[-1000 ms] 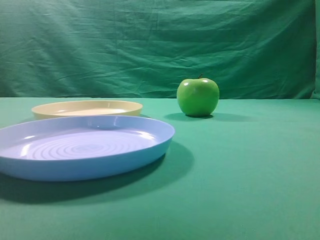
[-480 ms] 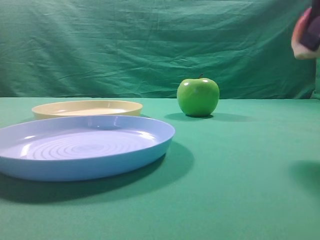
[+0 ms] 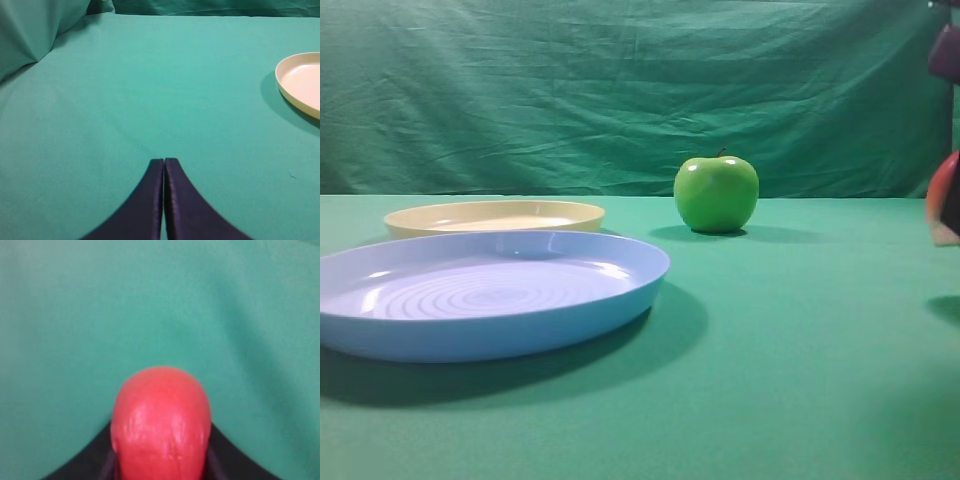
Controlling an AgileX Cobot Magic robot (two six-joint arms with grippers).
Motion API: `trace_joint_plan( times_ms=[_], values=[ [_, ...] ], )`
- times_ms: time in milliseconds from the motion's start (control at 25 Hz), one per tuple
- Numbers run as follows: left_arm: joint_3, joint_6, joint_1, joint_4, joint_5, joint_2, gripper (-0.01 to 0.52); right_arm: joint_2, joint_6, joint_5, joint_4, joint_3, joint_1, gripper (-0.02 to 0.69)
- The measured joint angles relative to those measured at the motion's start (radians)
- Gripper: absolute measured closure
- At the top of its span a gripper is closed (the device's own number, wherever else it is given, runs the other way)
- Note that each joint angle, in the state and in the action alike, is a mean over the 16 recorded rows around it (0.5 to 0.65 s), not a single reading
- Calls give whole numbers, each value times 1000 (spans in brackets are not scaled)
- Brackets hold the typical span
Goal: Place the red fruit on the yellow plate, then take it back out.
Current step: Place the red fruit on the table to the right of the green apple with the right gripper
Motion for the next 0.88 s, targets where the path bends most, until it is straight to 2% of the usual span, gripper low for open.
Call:
trace_joint_plan(
  times_ms=[360,520,720,880],
  values=[
    [0,0,0,0,0,0,514,6,5,-25,2,0,0,160],
    [0,0,0,0,0,0,514,-5,9,-21,2,-3,0,109],
    [0,0,0,0,0,0,514,-50,13,14,2,-26,0,112],
    [0,0,0,0,0,0,514,-113,15,81,2,-63,0,182]
  ],
)
